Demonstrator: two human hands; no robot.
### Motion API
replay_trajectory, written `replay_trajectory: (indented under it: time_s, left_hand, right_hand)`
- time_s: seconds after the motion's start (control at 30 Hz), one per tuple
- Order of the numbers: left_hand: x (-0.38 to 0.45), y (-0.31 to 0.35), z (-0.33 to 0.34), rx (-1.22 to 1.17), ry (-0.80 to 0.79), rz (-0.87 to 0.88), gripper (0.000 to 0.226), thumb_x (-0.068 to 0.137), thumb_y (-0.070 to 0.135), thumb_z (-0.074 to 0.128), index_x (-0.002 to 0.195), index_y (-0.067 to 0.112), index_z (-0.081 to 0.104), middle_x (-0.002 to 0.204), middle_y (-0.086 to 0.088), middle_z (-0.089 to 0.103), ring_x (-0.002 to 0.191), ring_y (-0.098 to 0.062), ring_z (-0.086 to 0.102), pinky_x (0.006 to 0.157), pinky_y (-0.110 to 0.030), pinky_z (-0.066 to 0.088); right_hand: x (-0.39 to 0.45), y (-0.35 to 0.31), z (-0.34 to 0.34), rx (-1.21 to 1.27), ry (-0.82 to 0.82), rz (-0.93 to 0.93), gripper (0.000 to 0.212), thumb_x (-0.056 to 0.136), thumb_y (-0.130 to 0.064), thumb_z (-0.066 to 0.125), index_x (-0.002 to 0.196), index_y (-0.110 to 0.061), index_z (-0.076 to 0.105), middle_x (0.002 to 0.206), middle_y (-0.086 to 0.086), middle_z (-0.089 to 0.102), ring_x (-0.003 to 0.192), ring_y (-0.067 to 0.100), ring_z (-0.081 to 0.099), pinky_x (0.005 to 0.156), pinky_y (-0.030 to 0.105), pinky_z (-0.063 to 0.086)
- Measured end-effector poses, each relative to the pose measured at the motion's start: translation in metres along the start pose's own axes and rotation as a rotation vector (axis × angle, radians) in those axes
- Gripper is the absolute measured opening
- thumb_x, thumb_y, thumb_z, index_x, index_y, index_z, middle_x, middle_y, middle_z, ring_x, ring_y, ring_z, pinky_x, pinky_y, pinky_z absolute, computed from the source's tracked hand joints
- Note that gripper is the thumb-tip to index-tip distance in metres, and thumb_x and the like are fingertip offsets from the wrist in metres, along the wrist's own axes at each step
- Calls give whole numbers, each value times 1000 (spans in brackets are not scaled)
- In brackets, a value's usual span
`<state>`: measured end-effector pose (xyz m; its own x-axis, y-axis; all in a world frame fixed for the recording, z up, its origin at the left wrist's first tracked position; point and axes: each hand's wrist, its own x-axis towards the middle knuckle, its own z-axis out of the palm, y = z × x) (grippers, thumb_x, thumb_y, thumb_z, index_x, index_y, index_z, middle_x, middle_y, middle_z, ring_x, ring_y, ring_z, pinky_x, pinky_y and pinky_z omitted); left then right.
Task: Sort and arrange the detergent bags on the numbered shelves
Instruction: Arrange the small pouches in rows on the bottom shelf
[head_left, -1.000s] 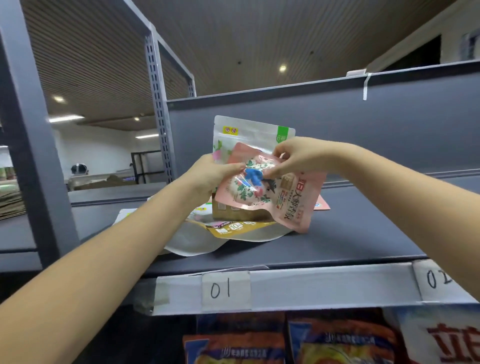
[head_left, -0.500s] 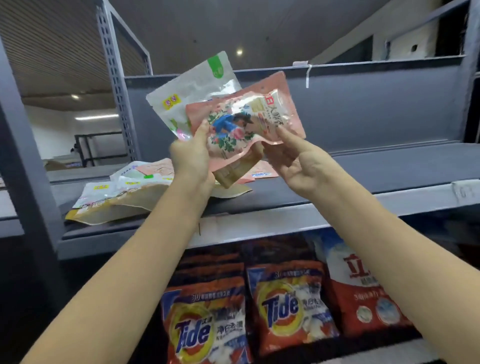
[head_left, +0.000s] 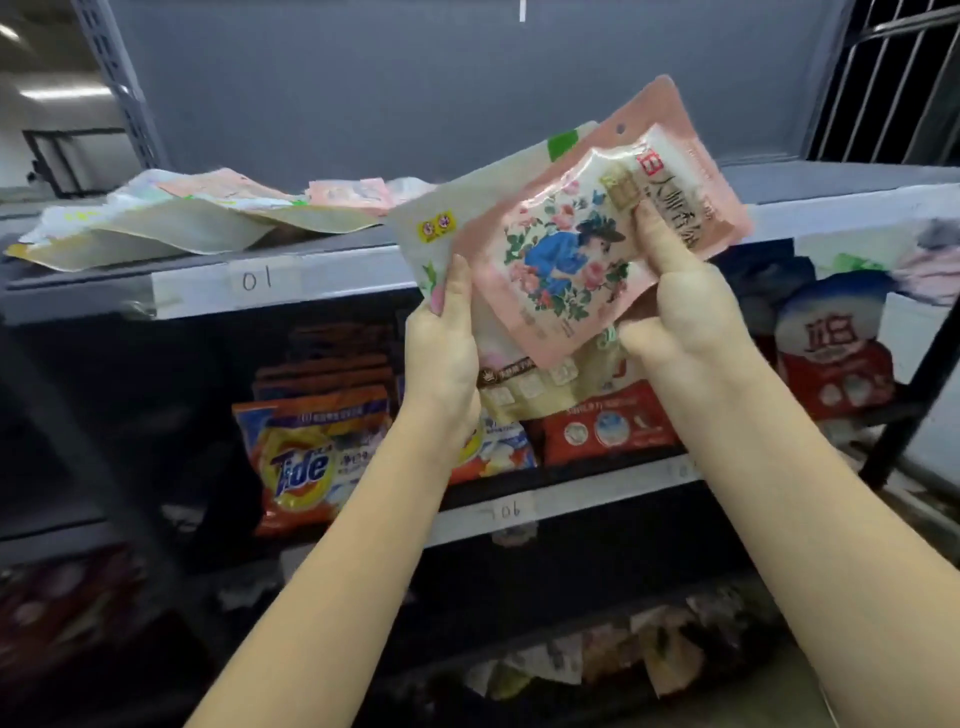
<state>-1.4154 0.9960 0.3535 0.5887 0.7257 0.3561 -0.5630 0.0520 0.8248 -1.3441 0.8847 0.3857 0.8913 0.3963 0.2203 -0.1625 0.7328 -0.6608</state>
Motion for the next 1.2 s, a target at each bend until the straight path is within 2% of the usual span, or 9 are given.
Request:
replay_trajectory:
  time_s: [0.13,0.27,0.5,0.7,0.87,0.97,1.07,1.13,1.2]
  left_hand:
    - [-42,-54,-19,166,-29,-121,24,95,36,49,87,22,65,82,8,72,80,-8,68,73,-24,52]
    - [-77,-103,-41,159,-47,-314,31,97,32,46,96,8,65,75,3,74,69,-7,70,56,-18,52]
    - [-121,-188,-107,314,10,-616,23,96,31,49,94,16,67,82,0,75,77,-15,72,61,-27,57]
    - [-135,-264,-173,439,55,-778,21,96,26,50,95,13,66,79,-2,75,72,-16,72,53,-24,55]
    - [-120,-340,-220,505,170,-785,15,95,23,53,94,13,64,79,-3,75,69,-17,72,50,-24,54]
    - [-98,-390,-242,534,307,-775,10,92,25,59,89,15,60,84,-5,70,70,-16,66,63,-28,50]
    - [-73,-432,-266,561,398,-632,21,91,33,58,106,19,59,105,0,65,81,-16,62,80,-32,48]
    - [-55,-456,-283,552,362,-511,33,92,37,56,118,17,61,111,1,68,91,-17,66,82,-33,52]
    - [-34,-479,-295,526,351,-381,29,92,36,56,116,23,62,100,7,70,90,-14,68,74,-32,56]
  right_hand:
    - [-27,-8,-66,-145,23,63,16,91,-15,57,103,-9,64,109,12,69,100,25,68,91,49,52]
    - [-56,8,-135,-354,-41,235,24,81,-16,60,103,-7,66,103,12,72,96,24,69,81,39,57]
    - [-89,86,-232,-505,141,526,32,72,-20,66,99,-3,68,97,16,72,91,29,70,73,35,59]
    - [-89,176,-305,-547,211,711,24,80,-16,66,100,-1,68,95,16,73,87,29,71,71,36,59]
    - [-55,258,-365,-599,184,771,20,85,-19,65,96,-3,69,91,15,74,81,28,72,67,35,59]
    - [-16,309,-401,-725,141,696,12,89,-13,62,91,-4,69,88,16,73,76,26,72,70,37,59]
    - [30,354,-423,-818,73,581,15,87,-18,65,98,-9,70,95,12,73,86,24,71,82,38,57]
    - [59,377,-428,-799,2,532,15,86,-27,66,94,-15,70,90,5,74,81,18,72,71,29,58]
    - [87,397,-430,-767,-81,455,12,87,-26,65,90,-15,70,87,4,74,77,16,72,66,26,59]
